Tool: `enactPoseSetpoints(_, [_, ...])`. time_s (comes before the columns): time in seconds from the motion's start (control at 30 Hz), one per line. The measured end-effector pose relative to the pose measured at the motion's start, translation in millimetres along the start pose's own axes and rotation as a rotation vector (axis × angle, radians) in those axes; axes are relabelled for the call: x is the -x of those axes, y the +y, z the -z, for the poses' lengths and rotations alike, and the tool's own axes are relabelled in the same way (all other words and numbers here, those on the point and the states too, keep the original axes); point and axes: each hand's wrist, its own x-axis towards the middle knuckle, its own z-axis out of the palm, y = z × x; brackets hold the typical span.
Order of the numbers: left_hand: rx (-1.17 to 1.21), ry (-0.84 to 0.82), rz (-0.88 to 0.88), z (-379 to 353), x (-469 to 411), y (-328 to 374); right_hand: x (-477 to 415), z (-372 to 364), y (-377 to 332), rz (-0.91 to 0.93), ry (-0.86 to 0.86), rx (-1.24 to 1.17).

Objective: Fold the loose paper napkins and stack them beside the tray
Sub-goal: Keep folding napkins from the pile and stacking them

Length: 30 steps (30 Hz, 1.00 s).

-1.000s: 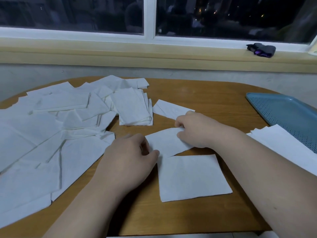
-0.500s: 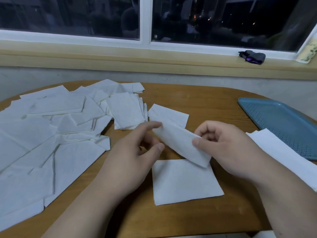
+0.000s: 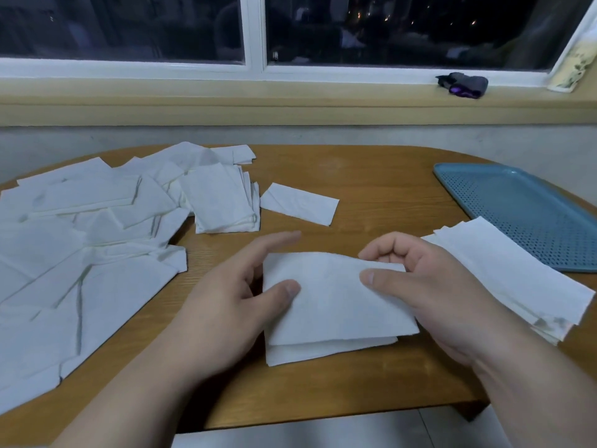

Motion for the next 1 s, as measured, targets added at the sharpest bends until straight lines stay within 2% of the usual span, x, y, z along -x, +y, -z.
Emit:
enactPoseSetpoints(0.1, [-0.003, -0.055, 0.014, 5.0, 0.0, -3.0, -2.1, -1.0, 6.5, -0.023, 0.043, 0.025])
enactPoseSetpoints(0.2, [-0.046, -0.095, 0.018, 7.2, -1.2, -5.6, -3.1, -0.4, 12.8, 0.020, 0.089, 0.182])
enactPoseSetpoints(0.5, [-0.273, -0.147, 0.066, 5.5, -3.2, -17.4, 1.3, -9.3, 21.1, 0.069, 0.017, 0.665])
enactPoseSetpoints(0.67, [-0.432, -0.145, 0.000, 0.4, -3.6, -25.7, -0.7, -12.7, 27.0, 0.118, 0.028, 0.876])
enactPoseSetpoints(0.83, [-0.410, -0.108, -0.006, 0.9, -3.6, -24.2, 0.5, -13.0, 26.9, 0.153, 0.066, 0.980])
enactPoseSetpoints(1.0, [-0.389, -0.077, 0.003, 6.7, -6.2, -22.1, -7.1, -17.9, 14.9, 0.162, 0.102, 0.919])
